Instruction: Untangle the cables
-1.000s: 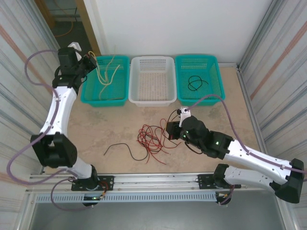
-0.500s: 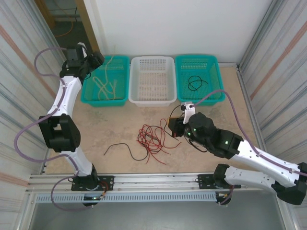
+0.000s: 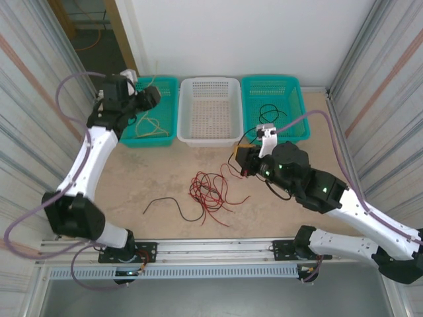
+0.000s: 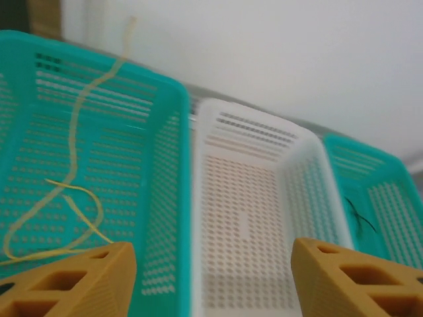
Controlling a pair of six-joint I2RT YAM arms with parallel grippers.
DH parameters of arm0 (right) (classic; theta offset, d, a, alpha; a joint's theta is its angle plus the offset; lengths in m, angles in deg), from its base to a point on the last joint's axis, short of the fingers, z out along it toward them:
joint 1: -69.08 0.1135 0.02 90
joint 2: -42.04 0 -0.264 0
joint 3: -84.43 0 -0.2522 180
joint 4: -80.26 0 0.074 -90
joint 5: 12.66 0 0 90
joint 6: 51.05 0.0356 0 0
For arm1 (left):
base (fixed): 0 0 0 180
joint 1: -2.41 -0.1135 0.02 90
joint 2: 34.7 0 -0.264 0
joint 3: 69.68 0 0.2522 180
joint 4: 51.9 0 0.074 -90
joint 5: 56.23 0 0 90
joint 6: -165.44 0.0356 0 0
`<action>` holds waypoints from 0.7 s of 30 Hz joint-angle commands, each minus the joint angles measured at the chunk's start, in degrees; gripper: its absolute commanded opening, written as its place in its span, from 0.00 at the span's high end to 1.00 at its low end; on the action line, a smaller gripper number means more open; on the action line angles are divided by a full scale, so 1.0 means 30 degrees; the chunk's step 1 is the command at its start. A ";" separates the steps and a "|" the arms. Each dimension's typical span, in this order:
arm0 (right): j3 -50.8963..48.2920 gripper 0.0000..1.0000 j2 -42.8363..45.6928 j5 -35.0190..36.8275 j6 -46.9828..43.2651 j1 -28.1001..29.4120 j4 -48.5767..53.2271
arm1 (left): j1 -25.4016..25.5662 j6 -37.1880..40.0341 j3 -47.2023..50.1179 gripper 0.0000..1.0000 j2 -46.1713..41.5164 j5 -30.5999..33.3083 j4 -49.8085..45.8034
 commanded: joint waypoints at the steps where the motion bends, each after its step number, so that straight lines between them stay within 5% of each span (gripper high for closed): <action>1: 0.1858 1.00 -0.0646 -0.0124 -0.1162 -0.1415 0.0511 | 0.1731 0.0954 0.2471 0.39 -0.2507 -0.0345 0.0128; 10: 0.7572 1.00 -0.4656 -0.2831 -0.1752 -0.7750 0.3269 | 0.5984 0.0544 0.7240 0.41 -0.7529 -0.0519 -0.2565; 15: 0.9386 1.00 -0.6805 -0.5521 -0.1498 -1.1624 0.3553 | 0.6182 0.1620 0.6775 0.40 -0.8508 -0.0524 -0.6001; 21: 1.1462 1.00 -1.0271 -0.8267 -0.1469 -1.4663 0.3399 | 0.6501 0.0702 0.8434 0.41 -0.9241 -0.1854 -0.6596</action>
